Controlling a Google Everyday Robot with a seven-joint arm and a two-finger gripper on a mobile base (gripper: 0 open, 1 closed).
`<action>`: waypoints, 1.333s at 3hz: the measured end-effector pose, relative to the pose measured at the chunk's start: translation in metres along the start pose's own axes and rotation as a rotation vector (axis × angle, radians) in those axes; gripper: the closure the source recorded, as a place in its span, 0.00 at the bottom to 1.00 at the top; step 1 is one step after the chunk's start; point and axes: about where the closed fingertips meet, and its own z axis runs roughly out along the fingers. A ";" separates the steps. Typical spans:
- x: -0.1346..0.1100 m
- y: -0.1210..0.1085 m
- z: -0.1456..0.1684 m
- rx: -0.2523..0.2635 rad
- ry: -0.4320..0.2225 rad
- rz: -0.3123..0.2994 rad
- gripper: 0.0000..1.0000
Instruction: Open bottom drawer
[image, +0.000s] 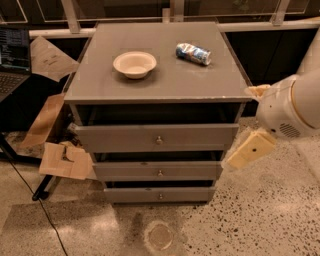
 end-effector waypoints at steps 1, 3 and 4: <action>0.002 0.006 0.054 -0.049 0.004 0.002 0.00; 0.006 0.024 0.063 -0.031 -0.022 0.014 0.00; 0.028 0.034 0.090 -0.015 -0.046 0.078 0.00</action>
Offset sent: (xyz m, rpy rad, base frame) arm 0.0163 0.0187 -0.0381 0.0104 0.0361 0.0198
